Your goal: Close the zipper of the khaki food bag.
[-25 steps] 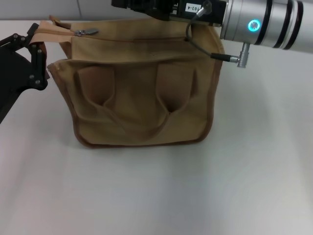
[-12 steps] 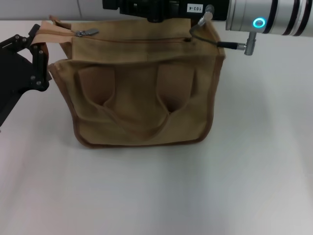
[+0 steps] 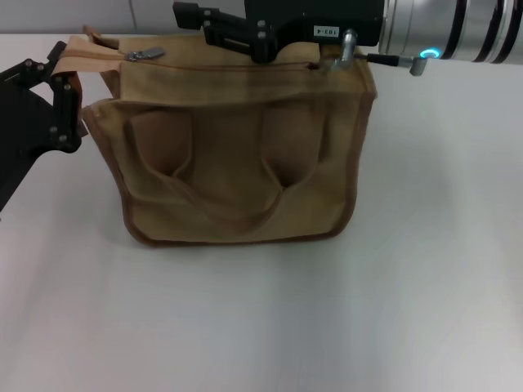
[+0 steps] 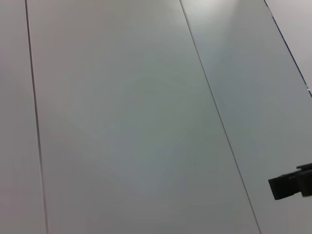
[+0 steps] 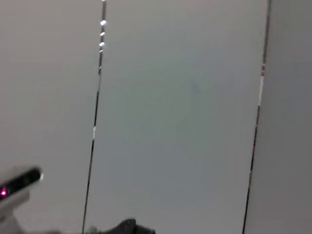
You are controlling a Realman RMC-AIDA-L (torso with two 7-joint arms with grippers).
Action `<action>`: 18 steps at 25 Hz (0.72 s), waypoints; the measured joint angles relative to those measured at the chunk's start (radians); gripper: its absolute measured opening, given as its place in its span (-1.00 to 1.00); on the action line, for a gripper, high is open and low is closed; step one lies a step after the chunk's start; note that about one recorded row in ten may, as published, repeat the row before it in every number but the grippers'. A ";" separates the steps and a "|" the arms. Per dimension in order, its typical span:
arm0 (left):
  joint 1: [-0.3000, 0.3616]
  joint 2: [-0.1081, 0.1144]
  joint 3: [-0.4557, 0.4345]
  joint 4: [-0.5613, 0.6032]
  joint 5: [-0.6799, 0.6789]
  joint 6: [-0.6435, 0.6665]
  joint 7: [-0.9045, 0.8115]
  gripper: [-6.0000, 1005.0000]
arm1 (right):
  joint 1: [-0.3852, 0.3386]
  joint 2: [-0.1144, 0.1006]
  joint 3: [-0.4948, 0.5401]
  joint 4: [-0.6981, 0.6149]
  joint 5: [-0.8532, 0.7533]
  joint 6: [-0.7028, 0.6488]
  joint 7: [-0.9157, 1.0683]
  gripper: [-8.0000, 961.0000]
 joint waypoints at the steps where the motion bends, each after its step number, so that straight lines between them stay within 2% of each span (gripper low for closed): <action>1: 0.000 0.000 0.000 0.000 0.000 0.000 -0.007 -0.87 | 0.000 0.001 -0.007 -0.007 -0.015 0.007 -0.069 -0.27; 9: -0.001 -0.002 0.003 0.000 0.004 0.016 -0.014 -0.86 | 0.014 0.002 -0.051 -0.067 -0.142 0.085 -0.166 -0.28; 10: -0.002 -0.002 0.004 -0.001 0.005 0.019 -0.014 -0.86 | 0.019 0.003 -0.104 -0.086 -0.161 0.127 -0.176 -0.28; 11: -0.002 -0.002 0.004 -0.001 0.005 0.019 -0.014 -0.86 | 0.019 0.003 -0.104 -0.086 -0.161 0.127 -0.176 -0.28; 12: -0.002 -0.003 0.004 -0.003 0.006 0.020 -0.014 -0.86 | 0.020 0.005 -0.168 -0.112 -0.171 0.181 -0.184 -0.28; 14: -0.006 -0.002 0.005 -0.009 0.007 0.022 -0.014 -0.86 | 0.020 0.005 -0.197 -0.124 -0.173 0.205 -0.188 -0.28; 15: -0.007 -0.002 0.005 -0.010 0.007 0.024 -0.014 -0.86 | 0.017 0.006 -0.254 -0.155 -0.175 0.253 -0.193 -0.28; 18: -0.009 -0.001 0.006 -0.011 0.007 0.026 -0.014 -0.86 | 0.015 0.006 -0.292 -0.177 -0.176 0.285 -0.203 -0.28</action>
